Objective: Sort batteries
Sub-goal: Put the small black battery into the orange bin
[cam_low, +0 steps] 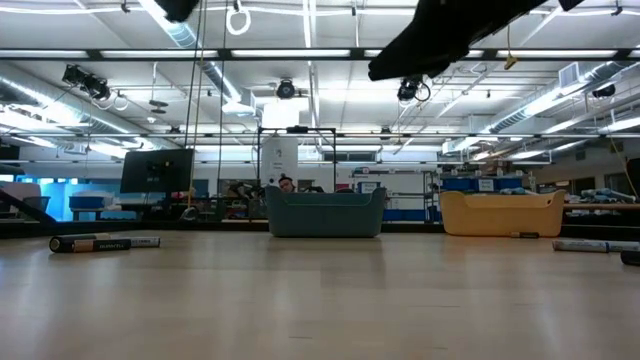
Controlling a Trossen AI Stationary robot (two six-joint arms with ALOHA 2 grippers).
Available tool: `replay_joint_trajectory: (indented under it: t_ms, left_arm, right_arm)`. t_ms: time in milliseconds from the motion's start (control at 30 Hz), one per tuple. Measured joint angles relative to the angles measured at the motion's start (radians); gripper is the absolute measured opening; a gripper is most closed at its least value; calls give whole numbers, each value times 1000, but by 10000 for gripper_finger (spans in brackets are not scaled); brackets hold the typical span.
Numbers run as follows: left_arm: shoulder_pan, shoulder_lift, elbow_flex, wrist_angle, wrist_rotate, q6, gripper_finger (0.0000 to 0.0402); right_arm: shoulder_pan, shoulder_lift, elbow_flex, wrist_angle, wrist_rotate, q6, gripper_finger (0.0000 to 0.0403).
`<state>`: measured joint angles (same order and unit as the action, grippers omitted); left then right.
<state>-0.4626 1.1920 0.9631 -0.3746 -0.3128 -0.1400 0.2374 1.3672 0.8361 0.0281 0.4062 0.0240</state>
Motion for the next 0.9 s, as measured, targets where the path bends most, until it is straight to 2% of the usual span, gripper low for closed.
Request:
replay_joint_trajectory:
  t_ms: [300, 667, 800, 900]
  left_arm:
    - [-257, 81, 129, -287, -19, -491, 42]
    - [-556, 233, 139, -310, 101, -1039, 42]
    - [-657, 296, 139, -348, 114, -1175, 42]
    - [-708, 350, 139, -385, 130, -1222, 42]
  right_arm:
    - [-18, 10, 0, 1, -5, 0, 170]
    - [-18, 24, 0, -5, -7, 62, 169]
    - [-17, 38, -1, 1, -8, 92, 168]
    - [-16, 56, 0, 11, -8, 116, 168]
